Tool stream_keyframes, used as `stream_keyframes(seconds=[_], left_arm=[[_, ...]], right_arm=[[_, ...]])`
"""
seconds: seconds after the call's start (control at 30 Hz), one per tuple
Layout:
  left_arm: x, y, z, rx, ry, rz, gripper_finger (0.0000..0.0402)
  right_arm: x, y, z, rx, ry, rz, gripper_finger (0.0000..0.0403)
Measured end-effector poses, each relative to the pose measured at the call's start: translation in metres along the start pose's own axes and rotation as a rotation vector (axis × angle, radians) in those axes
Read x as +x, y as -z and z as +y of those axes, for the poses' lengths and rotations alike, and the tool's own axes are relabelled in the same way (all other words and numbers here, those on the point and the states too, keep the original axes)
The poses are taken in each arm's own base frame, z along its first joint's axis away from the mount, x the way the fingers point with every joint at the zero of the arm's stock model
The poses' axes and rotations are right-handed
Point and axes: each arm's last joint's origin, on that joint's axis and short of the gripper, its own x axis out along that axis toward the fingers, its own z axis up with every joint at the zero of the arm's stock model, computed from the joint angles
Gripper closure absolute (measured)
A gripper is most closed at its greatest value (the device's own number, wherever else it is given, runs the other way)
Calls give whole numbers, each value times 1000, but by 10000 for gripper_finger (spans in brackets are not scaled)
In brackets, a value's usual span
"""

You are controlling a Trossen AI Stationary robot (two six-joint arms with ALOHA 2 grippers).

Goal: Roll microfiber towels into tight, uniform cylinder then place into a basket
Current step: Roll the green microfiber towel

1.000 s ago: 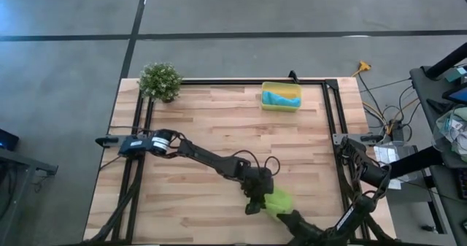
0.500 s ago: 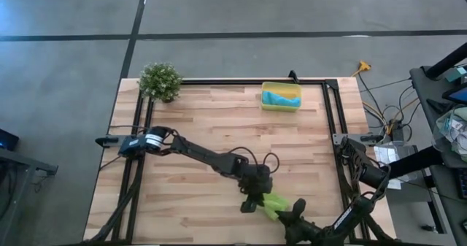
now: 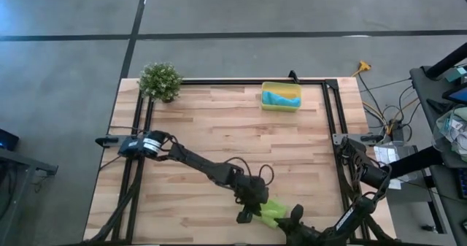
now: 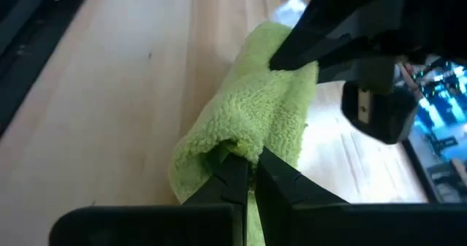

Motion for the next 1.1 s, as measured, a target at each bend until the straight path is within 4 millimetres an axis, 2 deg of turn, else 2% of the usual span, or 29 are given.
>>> stream_keyframes(seconds=[0.2, 0.4, 0.57, 0.63, 0.87, 1.1], left_arm=[[10, 13, -16, 38, -67, 9, 399], [18, 21, -32, 132, -120, 14, 399], [18, 23, -31, 130, -134, 17, 399], [18, 22, -30, 130, -135, 11, 399], [18, 24, -25, 124, -144, 19, 399], [18, 23, -25, 126, -142, 0, 399]], right_arm=[[-7, -10, 1, -210, -31, -1, 379], [-19, -14, 4, -624, -50, -20, 333], [-19, -15, 5, -1008, -25, -42, 293], [-18, -15, 5, -1109, -13, -45, 282], [-5, -21, -1, -1275, 57, -26, 267], [12, -27, -6, -1337, -2, -1, 266]])
